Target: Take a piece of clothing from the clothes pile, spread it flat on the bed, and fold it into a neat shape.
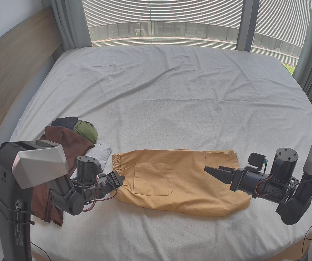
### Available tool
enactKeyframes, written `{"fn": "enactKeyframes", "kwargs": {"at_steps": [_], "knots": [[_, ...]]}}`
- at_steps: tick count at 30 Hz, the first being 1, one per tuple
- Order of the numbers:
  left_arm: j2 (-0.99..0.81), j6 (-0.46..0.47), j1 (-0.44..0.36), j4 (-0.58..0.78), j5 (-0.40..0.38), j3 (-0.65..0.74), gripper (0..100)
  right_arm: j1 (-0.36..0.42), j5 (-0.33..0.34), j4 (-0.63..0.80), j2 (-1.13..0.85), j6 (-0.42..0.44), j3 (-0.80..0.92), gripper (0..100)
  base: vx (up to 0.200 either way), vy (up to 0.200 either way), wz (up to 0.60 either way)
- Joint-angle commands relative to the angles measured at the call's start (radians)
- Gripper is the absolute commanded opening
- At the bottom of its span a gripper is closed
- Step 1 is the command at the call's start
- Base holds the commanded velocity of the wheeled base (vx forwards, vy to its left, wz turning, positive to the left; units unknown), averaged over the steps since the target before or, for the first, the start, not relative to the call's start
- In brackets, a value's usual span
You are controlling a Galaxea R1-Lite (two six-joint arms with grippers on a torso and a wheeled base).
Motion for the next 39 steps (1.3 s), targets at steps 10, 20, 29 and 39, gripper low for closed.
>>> {"fn": "enactKeyframes", "kwargs": {"at_steps": [10, 20, 29, 39], "knots": [[-0.162, 0.072, 0.082, -0.002, -0.008, 0.159, 0, 0.003, 0.002, 0.000, 0.034, -0.002, 0.004, 100, 0.000, 0.000, 0.00], [-0.266, 0.074, 0.146, -0.003, -0.035, 0.237, 0, 0.006, 0.000, -0.002, 0.061, -0.003, 0.004, 100, 0.000, 0.000, 0.00], [-0.301, 0.115, 0.218, -0.006, -0.066, 0.290, 0, 0.020, -0.003, -0.002, 0.076, -0.002, 0.004, 100, 0.000, 0.000, 0.00], [-0.327, 0.110, 0.215, -0.022, -0.078, 0.299, 0, 0.020, -0.001, -0.002, 0.079, -0.002, 0.006, 100, 0.000, 0.000, 0.00]]}}
